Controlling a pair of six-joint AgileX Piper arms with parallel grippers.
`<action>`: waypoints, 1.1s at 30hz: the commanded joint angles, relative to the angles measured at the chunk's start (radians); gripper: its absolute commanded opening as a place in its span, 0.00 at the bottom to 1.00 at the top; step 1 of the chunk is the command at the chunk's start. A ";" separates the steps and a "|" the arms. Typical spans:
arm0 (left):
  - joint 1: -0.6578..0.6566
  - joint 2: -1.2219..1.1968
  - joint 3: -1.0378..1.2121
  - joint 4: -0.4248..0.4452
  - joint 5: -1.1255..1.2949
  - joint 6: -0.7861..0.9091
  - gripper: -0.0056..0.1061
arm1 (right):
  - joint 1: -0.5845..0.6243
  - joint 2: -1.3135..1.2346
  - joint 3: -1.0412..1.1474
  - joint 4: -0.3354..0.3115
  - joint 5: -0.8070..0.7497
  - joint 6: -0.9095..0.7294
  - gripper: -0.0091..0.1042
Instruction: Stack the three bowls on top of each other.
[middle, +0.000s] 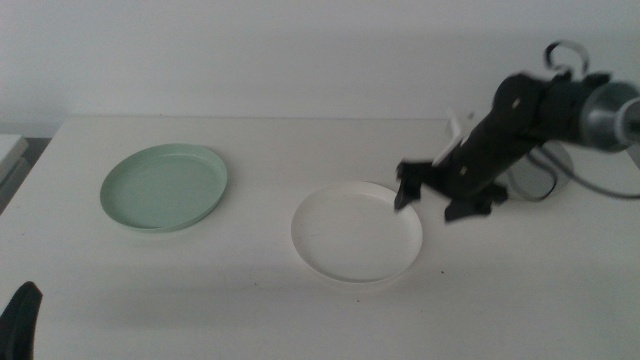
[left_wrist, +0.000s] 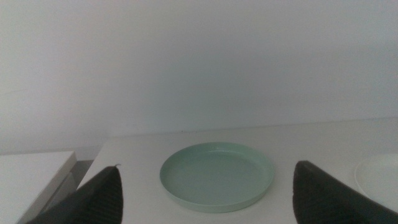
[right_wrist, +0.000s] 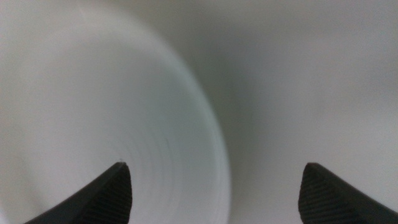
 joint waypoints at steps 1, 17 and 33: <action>-0.004 -0.004 -0.001 -0.002 -0.014 0.000 0.89 | -0.053 -0.054 -0.054 -0.029 0.015 -0.029 0.75; -0.004 -0.004 -0.001 -0.002 -0.014 0.000 0.89 | -0.452 0.213 -0.549 -0.328 0.203 -0.010 0.73; -0.004 -0.004 -0.001 -0.002 -0.014 0.004 0.89 | -0.467 0.494 -0.725 -0.271 0.196 0.002 0.50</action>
